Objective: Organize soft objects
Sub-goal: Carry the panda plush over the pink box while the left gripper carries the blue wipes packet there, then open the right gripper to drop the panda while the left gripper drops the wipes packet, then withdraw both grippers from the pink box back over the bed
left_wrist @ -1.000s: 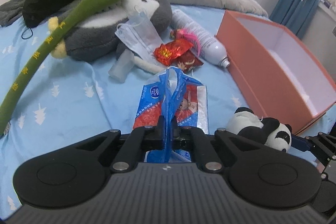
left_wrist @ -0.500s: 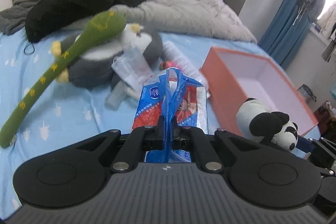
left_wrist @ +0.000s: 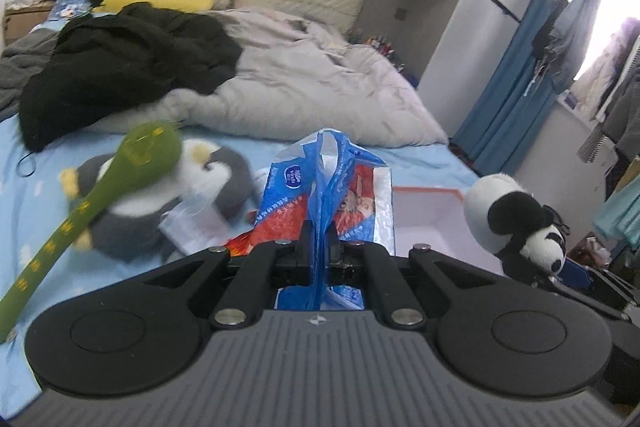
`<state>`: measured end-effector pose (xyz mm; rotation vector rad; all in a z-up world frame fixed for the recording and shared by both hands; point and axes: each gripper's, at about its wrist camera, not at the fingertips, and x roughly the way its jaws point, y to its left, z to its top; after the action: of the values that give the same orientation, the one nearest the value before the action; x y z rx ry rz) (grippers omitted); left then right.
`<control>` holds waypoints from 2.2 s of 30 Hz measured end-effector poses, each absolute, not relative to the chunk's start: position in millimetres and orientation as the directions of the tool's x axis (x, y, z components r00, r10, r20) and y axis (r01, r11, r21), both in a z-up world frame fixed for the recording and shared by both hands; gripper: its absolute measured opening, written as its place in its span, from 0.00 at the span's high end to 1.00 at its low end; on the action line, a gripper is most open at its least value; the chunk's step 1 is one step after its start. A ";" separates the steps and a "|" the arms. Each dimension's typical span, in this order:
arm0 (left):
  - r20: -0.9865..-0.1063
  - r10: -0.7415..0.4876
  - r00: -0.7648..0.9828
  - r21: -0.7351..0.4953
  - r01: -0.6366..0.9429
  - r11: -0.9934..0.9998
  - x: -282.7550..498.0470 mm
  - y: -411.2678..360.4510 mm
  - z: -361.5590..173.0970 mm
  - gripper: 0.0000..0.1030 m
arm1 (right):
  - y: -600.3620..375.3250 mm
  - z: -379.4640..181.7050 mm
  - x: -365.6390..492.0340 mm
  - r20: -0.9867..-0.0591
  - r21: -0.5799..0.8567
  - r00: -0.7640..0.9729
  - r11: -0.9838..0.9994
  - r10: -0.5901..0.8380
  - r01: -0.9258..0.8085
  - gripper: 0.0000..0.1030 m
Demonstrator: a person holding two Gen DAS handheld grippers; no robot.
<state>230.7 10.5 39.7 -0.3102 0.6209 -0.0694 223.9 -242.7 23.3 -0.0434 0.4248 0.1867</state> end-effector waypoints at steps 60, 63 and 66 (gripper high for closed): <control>-0.605 -0.309 0.734 -0.168 0.261 0.951 288.7 -106.8 31.6 0.73 | -330.8 -11.2 267.9 -0.524 0.192 0.821 0.971 0.227 -0.146 0.26; -0.570 -0.271 0.775 -0.112 0.253 0.961 264.6 -96.3 38.8 0.73 | -318.1 -4.3 251.9 -0.492 0.182 0.840 0.970 0.231 -0.160 0.26; -0.555 -0.286 0.781 -0.142 0.250 0.958 245.9 -80.2 40.4 0.73 | -302.1 -0.9 234.5 -0.467 0.183 0.845 0.963 0.261 -0.196 0.25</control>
<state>245.9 -80.2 40.4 -0.0621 0.6092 -0.2896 234.6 -302.1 -0.9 0.1303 0.5104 0.2421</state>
